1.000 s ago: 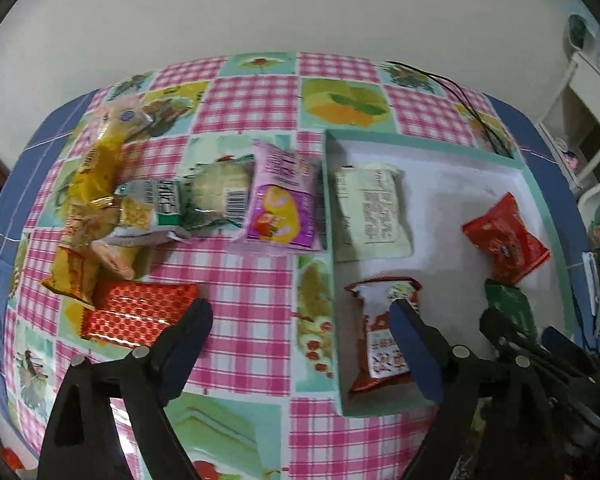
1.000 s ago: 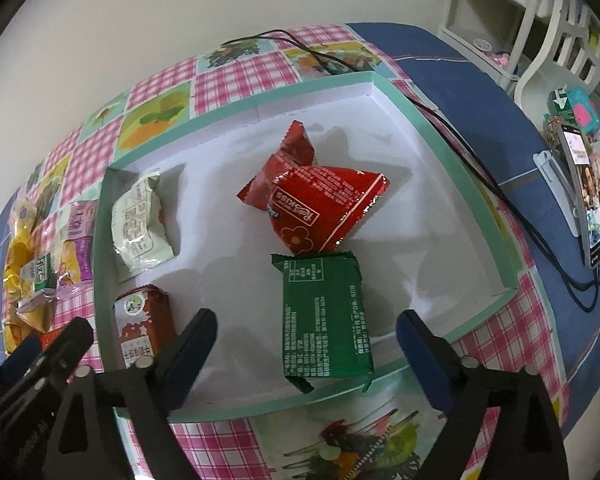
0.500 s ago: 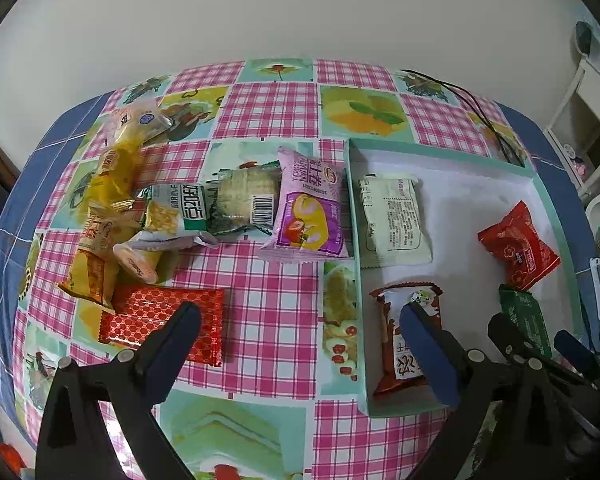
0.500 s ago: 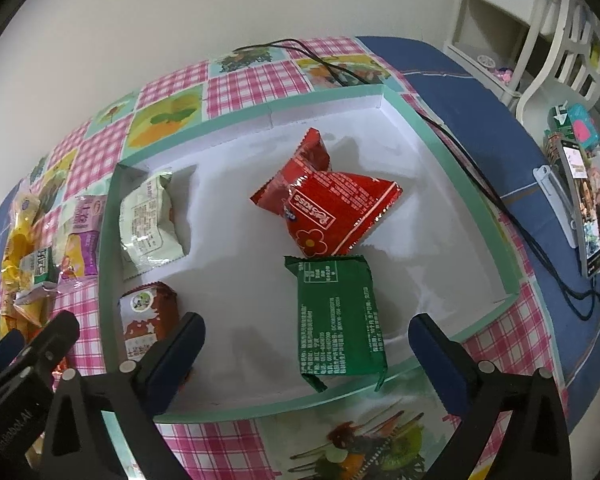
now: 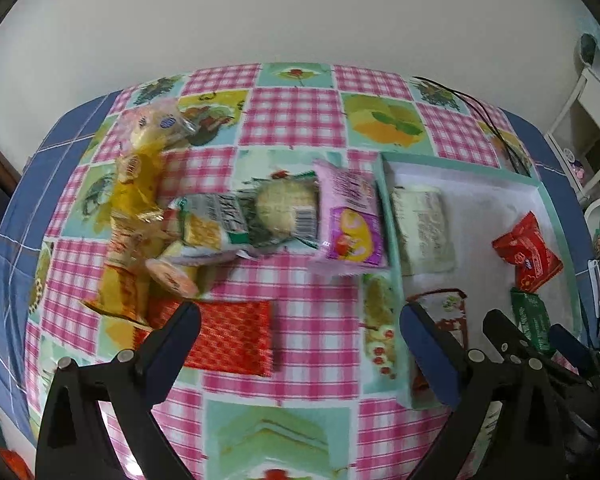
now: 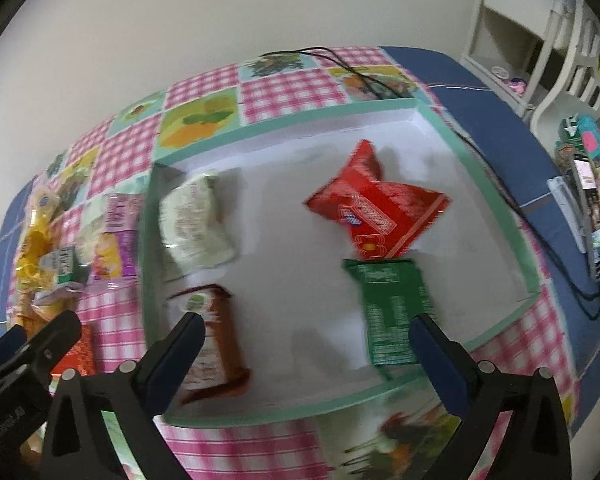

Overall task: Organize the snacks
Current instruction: 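Withdraw both grippers from the tray toward the snack pile, then grasp the yellow Swiss roll bag with the left gripper and lift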

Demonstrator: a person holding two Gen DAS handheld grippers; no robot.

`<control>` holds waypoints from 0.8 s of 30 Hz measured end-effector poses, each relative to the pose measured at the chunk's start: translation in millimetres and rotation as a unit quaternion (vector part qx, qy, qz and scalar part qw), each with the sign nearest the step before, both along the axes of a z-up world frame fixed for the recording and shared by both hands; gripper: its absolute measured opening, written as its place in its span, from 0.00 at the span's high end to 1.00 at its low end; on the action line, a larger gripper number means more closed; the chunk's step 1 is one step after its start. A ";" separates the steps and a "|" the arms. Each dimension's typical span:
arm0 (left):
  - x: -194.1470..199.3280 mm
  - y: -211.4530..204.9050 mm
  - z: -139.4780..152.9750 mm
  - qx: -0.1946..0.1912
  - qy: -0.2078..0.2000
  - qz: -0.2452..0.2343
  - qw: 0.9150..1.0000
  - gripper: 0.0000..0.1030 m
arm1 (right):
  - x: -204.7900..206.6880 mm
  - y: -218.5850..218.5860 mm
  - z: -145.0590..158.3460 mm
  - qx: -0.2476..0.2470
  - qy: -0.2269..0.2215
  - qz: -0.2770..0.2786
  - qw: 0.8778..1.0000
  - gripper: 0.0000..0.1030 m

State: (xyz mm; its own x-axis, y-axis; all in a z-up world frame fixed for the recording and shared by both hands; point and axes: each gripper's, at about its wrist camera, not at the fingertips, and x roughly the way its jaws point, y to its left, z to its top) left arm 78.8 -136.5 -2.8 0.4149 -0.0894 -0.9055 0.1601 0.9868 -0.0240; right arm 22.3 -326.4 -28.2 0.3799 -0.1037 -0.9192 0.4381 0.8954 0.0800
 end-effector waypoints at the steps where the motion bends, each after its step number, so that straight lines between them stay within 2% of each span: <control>1: 2.0 5.3 1.4 0.000 -0.002 0.001 1.000 0.03 | 2.3 5.1 2.0 -0.002 -0.004 0.002 1.000 0.00; 7: 17.7 51.1 10.9 -0.008 -0.014 0.026 1.000 0.03 | 17.0 38.7 16.5 -0.010 -0.032 0.022 0.999 0.00; 14: 32.7 121.1 8.9 -0.034 -0.002 0.080 0.996 0.03 | 35.5 83.9 25.5 0.005 -0.054 0.056 0.997 0.00; 19: 39.1 159.6 -3.8 -0.040 0.022 0.106 0.993 0.03 | 48.6 126.8 19.4 0.004 -0.043 0.097 0.994 0.00; 24: 43.9 180.7 -18.5 -0.056 0.051 0.112 0.991 0.03 | 61.8 162.9 -3.8 0.014 -0.007 0.129 0.992 0.00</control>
State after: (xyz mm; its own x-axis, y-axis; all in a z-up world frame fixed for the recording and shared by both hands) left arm 122.7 44.1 -21.3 0.3423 -0.1070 -0.9335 -0.0721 0.9876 -0.1396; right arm 84.1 -163.5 -32.0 0.4037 0.0235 -0.9146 0.1940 0.9747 0.1107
